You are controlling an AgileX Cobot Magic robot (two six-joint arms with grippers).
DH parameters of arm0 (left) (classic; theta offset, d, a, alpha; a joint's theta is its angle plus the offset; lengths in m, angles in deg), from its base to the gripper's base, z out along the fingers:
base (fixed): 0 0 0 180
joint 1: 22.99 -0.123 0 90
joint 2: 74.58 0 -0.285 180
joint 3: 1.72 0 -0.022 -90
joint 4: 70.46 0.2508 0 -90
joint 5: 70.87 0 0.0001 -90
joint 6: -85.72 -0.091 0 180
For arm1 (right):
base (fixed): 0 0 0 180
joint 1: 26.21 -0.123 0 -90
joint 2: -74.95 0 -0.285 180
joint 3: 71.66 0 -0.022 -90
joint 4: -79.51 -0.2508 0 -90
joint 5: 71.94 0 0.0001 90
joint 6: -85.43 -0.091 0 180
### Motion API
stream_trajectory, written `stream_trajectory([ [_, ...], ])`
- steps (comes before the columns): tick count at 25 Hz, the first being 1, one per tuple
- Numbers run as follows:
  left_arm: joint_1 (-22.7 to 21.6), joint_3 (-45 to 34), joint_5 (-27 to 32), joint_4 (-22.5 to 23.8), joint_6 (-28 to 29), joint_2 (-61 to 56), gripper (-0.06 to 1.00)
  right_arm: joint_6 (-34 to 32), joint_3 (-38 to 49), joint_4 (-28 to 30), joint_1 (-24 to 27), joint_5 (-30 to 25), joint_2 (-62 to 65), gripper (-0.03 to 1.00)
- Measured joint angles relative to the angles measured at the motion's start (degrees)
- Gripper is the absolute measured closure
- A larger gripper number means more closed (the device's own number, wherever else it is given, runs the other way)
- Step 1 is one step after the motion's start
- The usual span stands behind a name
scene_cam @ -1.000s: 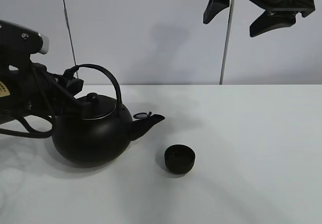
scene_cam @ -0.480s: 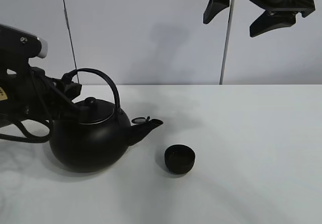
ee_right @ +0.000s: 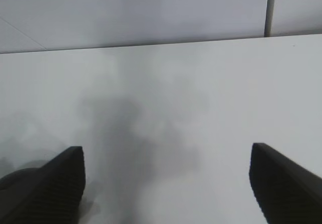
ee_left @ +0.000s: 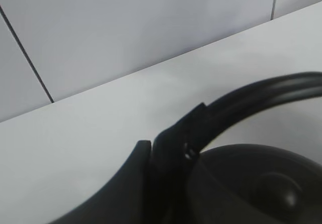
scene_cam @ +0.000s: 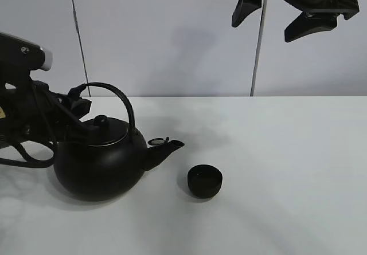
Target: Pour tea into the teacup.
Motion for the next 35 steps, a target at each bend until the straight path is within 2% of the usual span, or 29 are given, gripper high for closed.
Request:
stream_trajectory([
  [7,0.0,0.0,-0.3,0.0,0.3,0.0,0.82,0.0,0.0,0.0,0.0,0.1,0.0,0.35],
  [17,0.0,-2.8,-6.5,-0.3,1.4,-0.9,0.67,0.0,0.0,0.0,0.0,0.1,0.0,0.35],
  [22,0.3,-5.6,-6.6,-0.3,3.8,-0.9,0.6,0.0,0.0,0.0,0.0,0.1,0.0,0.35],
  [29,3.5,-8.1,-6.5,-0.7,4.3,-2.8,0.45,0.0,0.0,0.0,0.0,0.1,0.0,0.35],
  [35,3.9,-9.3,-6.6,-0.7,4.3,-7.4,0.4,0.0,0.0,0.0,0.0,0.1,0.0,0.35],
])
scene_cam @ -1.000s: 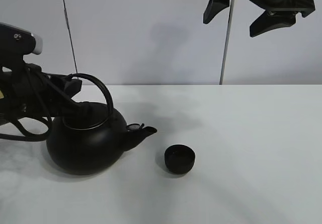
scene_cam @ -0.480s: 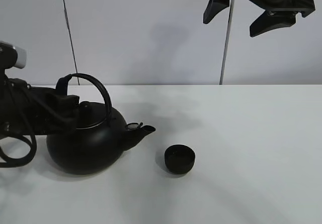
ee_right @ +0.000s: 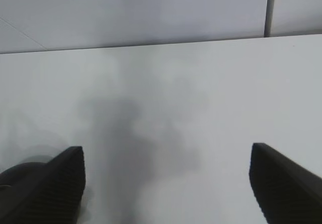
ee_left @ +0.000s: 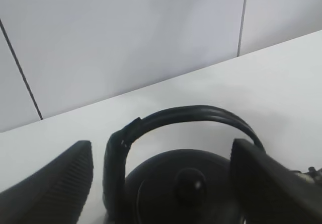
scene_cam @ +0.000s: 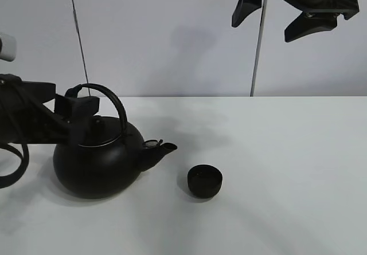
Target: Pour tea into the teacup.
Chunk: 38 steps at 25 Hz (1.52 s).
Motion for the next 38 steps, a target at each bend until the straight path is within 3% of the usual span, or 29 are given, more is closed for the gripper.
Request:
stream_trajectory([
  [5,0.0,-2.0,1.8,0.0,1.5,-5.4,0.34,0.0,0.0,0.0,0.0,-0.1,0.0,0.35],
  [8,0.0,-2.0,10.7,0.4,5.3,-11.5,0.31,0.0,0.0,0.0,0.0,-0.1,0.0,0.35],
  [11,0.0,1.1,28.1,0.6,9.2,-19.8,0.31,0.0,0.0,0.0,0.0,-0.1,0.0,0.35],
  [15,0.0,12.3,62.7,2.9,12.5,-28.2,0.3,0.0,0.0,0.0,0.0,0.0,0.0,0.35],
  [18,0.0,23.1,82.4,2.8,12.8,-28.8,0.3,0.0,0.0,0.0,0.0,0.0,0.0,0.35],
  [22,0.0,36.6,98.9,-0.8,11.7,-25.3,0.3,0.0,0.0,0.0,0.0,0.0,0.0,0.35],
  [28,0.0,54.1,112.8,-4.1,11.5,-15.9,0.3,0.0,0.0,0.0,0.0,0.0,0.0,0.35],
  [34,0.0,58.8,115.7,-7.8,11.5,-8.8,0.3,0.0,0.0,-1.2,0.0,-0.3,0.0,0.35],
  [38,0.0,58.8,116.3,-8.9,11.5,-7.0,0.3,0.0,0.0,-3.0,0.0,-5.5,0.0,0.35],
])
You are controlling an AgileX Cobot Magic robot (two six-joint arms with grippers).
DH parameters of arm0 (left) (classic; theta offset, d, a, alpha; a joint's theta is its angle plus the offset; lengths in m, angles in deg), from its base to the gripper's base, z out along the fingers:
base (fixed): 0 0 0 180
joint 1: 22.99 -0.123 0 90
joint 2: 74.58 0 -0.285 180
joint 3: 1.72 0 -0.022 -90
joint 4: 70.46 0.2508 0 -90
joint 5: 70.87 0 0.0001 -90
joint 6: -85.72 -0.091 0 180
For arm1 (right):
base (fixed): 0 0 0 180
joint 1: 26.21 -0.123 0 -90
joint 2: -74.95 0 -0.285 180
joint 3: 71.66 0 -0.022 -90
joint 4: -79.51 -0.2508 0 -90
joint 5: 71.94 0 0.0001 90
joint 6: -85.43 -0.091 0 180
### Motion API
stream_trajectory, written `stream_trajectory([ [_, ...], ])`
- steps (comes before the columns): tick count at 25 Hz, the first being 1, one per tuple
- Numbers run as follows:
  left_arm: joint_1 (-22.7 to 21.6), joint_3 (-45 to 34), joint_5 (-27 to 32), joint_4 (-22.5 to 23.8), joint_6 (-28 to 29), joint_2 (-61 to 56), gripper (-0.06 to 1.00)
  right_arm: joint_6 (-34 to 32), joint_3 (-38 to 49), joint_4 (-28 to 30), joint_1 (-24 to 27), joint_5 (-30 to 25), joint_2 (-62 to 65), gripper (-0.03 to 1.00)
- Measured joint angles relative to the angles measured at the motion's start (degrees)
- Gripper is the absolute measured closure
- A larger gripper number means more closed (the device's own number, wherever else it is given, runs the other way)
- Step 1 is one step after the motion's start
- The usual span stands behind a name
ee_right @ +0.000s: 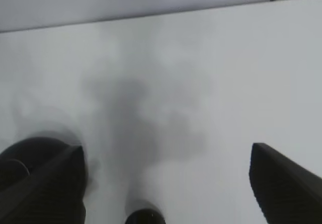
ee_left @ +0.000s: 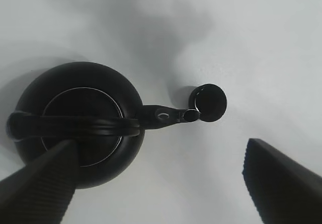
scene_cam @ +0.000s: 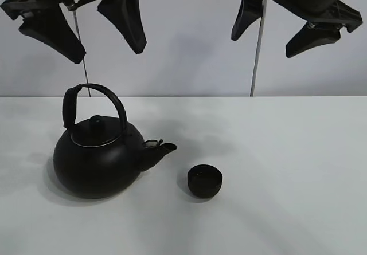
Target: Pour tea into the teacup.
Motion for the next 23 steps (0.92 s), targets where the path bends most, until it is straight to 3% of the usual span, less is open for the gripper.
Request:
stream_trajectory([
  [6,0.0,0.2,-0.1,-0.1,0.2,0.0,0.3,0.0,0.0,-0.8,0.0,-4.7,0.0,0.35],
  [23,0.0,0.2,0.6,0.0,0.2,0.0,0.3,0.0,0.0,-1.5,0.0,-4.8,0.0,0.35],
])
